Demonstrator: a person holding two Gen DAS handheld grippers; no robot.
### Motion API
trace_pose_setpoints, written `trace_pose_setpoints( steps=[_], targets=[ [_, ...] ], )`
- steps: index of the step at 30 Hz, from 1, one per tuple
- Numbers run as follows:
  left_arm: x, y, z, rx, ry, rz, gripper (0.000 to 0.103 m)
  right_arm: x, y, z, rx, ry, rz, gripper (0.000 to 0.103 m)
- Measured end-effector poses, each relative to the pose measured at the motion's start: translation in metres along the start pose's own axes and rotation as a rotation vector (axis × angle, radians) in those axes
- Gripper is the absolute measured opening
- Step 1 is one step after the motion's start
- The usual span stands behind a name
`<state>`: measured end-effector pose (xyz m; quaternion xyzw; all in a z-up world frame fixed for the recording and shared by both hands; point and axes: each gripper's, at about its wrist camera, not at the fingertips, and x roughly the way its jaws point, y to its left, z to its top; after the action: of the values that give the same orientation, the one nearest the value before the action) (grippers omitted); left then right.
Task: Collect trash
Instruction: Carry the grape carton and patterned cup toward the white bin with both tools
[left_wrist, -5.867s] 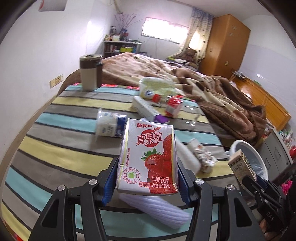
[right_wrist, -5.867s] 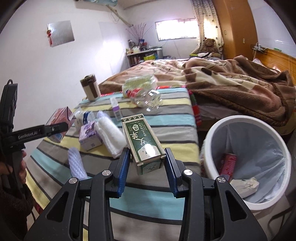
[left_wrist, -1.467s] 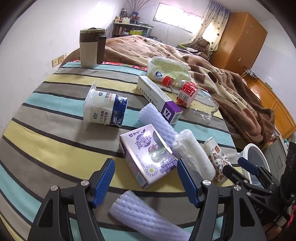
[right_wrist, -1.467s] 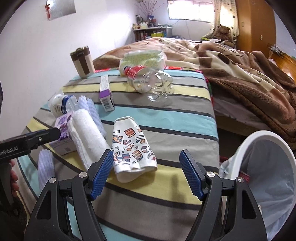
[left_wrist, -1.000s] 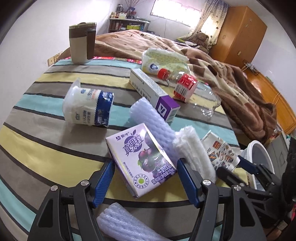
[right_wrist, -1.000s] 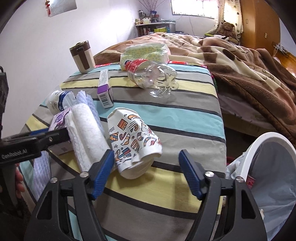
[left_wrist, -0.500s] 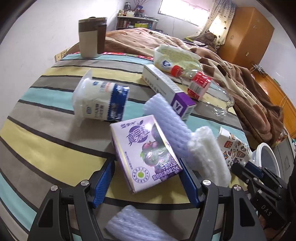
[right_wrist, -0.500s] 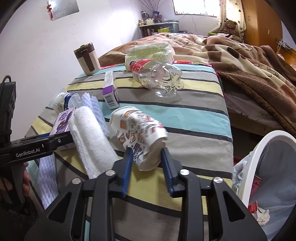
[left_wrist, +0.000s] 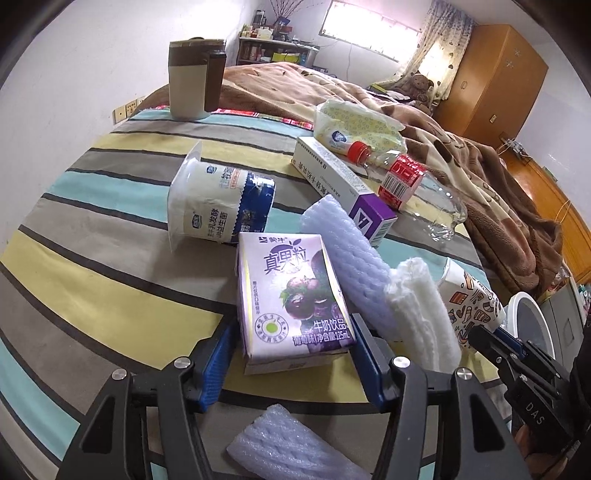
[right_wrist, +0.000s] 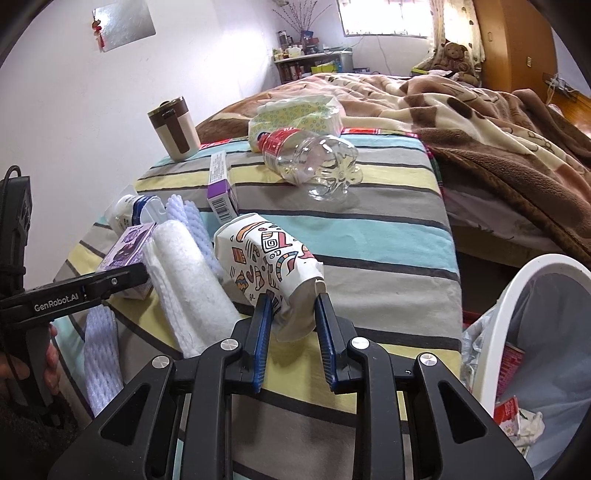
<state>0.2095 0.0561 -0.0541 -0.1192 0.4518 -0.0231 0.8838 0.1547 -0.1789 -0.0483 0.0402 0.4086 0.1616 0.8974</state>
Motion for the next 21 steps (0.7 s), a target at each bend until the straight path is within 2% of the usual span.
trace_pose_setpoints(
  steps=[10,16,19,21],
  targets=[
    [-0.019,-0.007,-0.001,0.028,-0.04,-0.005,0.059,-0.014,-0.001,0.0,0.018,-0.05,-0.028,0.025],
    [-0.016,-0.004,-0.007,0.021,-0.018,-0.006,0.059,-0.019,-0.003,-0.003,0.04,-0.061,-0.029,0.025],
    [-0.007,-0.005,-0.007,0.037,0.014,0.013,0.059,-0.021,-0.003,-0.005,0.041,-0.063,-0.03,0.025],
    [-0.002,-0.005,-0.007,0.033,0.037,0.0,0.059,-0.021,-0.003,-0.005,0.042,-0.063,-0.03,0.025]
  ],
)
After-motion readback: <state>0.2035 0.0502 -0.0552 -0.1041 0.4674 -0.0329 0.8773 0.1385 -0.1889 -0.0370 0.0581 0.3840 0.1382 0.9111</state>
